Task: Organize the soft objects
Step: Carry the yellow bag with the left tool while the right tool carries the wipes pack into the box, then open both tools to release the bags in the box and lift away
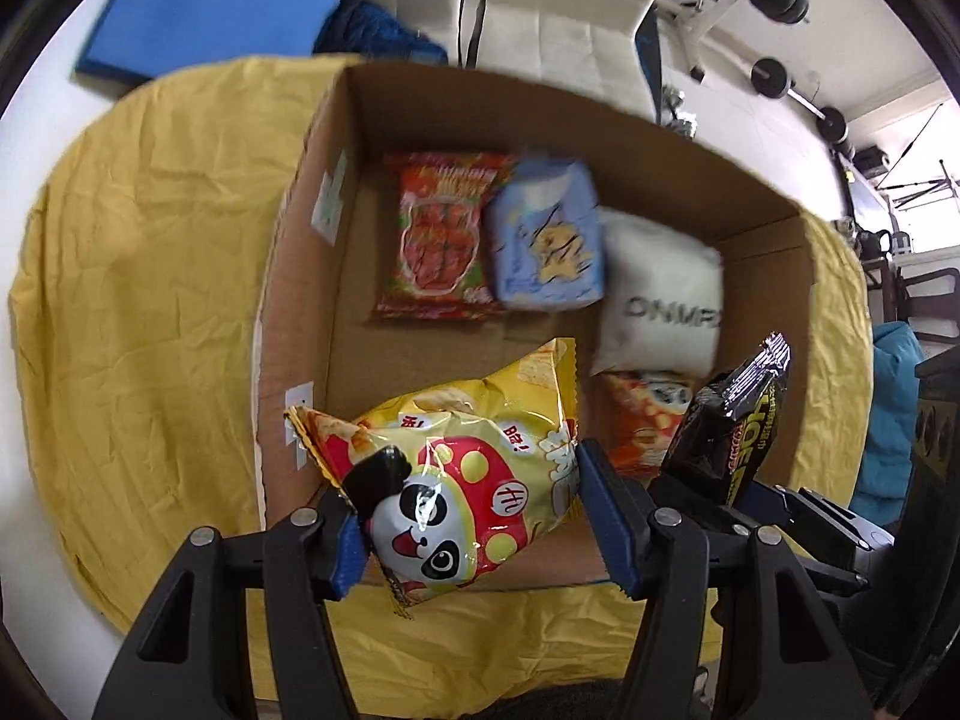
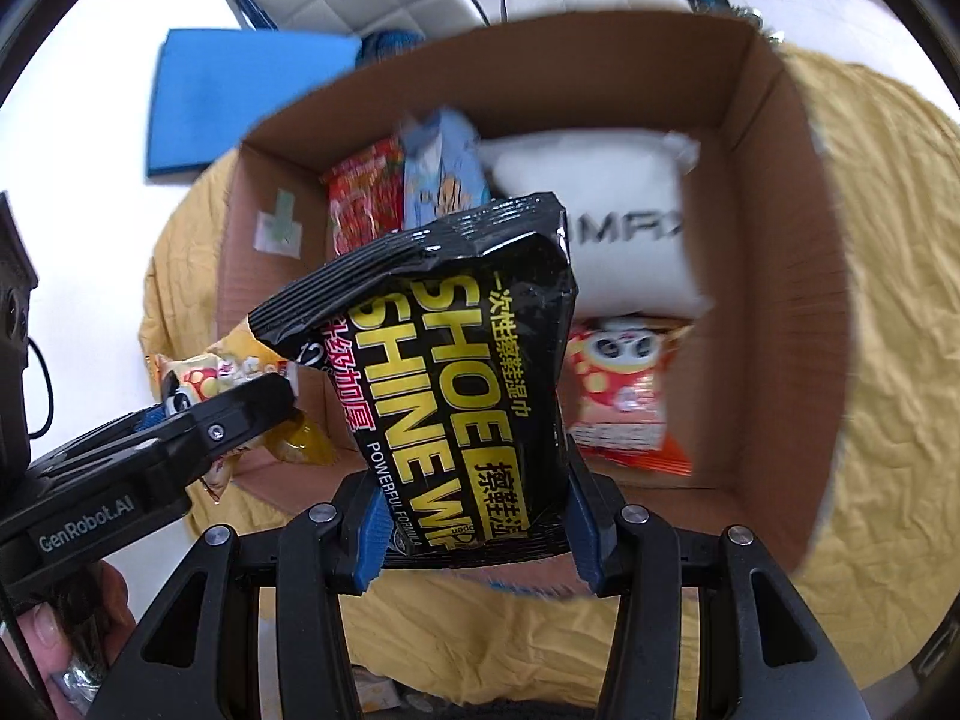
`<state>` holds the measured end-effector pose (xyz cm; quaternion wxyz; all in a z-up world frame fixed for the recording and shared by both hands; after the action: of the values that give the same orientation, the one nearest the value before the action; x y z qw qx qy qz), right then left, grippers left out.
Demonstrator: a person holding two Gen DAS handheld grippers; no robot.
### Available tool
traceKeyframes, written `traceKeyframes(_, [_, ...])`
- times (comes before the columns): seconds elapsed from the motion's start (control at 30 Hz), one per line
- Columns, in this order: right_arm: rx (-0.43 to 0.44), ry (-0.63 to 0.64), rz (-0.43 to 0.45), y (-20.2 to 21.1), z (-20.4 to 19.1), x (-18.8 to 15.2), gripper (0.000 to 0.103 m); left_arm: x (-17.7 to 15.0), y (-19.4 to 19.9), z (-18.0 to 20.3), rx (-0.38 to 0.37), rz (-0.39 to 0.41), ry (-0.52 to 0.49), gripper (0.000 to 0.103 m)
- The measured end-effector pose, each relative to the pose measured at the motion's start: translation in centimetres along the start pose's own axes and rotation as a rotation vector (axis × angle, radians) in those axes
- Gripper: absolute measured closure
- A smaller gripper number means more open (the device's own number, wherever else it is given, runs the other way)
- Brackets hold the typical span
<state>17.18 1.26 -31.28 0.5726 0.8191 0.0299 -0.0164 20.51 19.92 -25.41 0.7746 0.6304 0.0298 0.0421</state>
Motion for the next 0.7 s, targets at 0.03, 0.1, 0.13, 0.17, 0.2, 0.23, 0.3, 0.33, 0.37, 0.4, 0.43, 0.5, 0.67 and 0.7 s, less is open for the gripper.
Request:
traceKeyframes(0.03, [0.000, -0.003, -0.010, -0.8, -0.1, 0.1, 0.052, 0.2, -0.8, -0.5, 0.001, -0.023, 0.003, 0.044])
traceKeyframes(0.1, [-0.009, 0.000, -0.036, -2.7, -0.3, 0.4, 0.052, 0.5, -2.5, -1.6, -0.012, -0.068, 0.020, 0.044])
traceKeyframes(0.13, [-0.019, -0.002, -0.047, -3.5, -0.1, 0.6, 0.052, 0.6, -3.3, -2.2, -0.011, -0.089, 0.020, 0.044])
traceKeyframes(0.17, [-0.022, -0.002, -0.060, -4.2, -0.2, 0.6, 0.052, 0.8, -4.1, -2.5, -0.013, -0.106, 0.018, 0.044])
traceKeyframes(0.2, [-0.021, -0.006, -0.072, -4.9, -0.1, 0.6, 0.052, 0.9, -5.1, -2.8, -0.015, -0.129, 0.018, 0.044])
traceKeyframes(0.23, [-0.020, -0.017, -0.091, -5.8, 0.0, 0.6, 0.052, 1.0, -5.9, -2.9, -0.020, -0.152, 0.018, 0.044])
traceKeyframes(0.3, [-0.023, -0.018, -0.113, -7.0, 0.1, 0.6, 0.052, 1.0, -7.4, -3.1, -0.051, -0.200, 0.026, 0.044])
traceKeyframes(0.33, [-0.027, -0.019, -0.119, -7.4, 0.1, 0.6, 0.051, 0.9, -8.2, -3.2, -0.059, -0.222, 0.031, 0.044])
traceKeyframes(0.37, [-0.033, -0.015, -0.132, -8.0, 0.1, 0.6, 0.051, 0.9, -8.8, -3.0, -0.068, -0.241, 0.021, 0.044])
traceKeyframes(0.4, [-0.036, -0.014, -0.143, -8.5, 0.2, 0.6, 0.051, 0.9, -9.4, -2.9, -0.077, -0.256, 0.014, 0.044])
traceKeyframes(0.43, [-0.036, -0.021, -0.150, -9.1, 0.1, 0.8, 0.051, 0.9, -10.0, -2.9, -0.079, -0.268, 0.009, 0.044])
traceKeyframes(0.5, [-0.038, -0.027, -0.165, -9.6, 0.4, 0.7, 0.051, 0.9, -11.1, -2.8, -0.078, -0.296, -0.003, 0.044])
traceKeyframes(0.67, [-0.057, -0.033, -0.182, -10.8, 0.3, 1.1, 0.051, 0.9, -13.7, -2.8, -0.095, -0.355, -0.003, 0.043])
traceKeyframes(0.7, [-0.062, -0.033, -0.183, -11.0, 0.2, 1.1, 0.051, 1.1, -14.0, -3.1, -0.097, -0.360, -0.001, 0.043])
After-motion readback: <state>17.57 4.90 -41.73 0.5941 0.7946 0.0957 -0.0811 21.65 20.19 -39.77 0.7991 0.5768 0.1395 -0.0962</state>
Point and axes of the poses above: each gripper's, at about its wrist camera, not at the fingertips, and y roughly against the way its jaws point, z to its right, x to its top, the point moved 4 cm from there along -y, roughly the way its jaws point, and after that the axes turned 1 degree about -z, right-handed, at the moved point
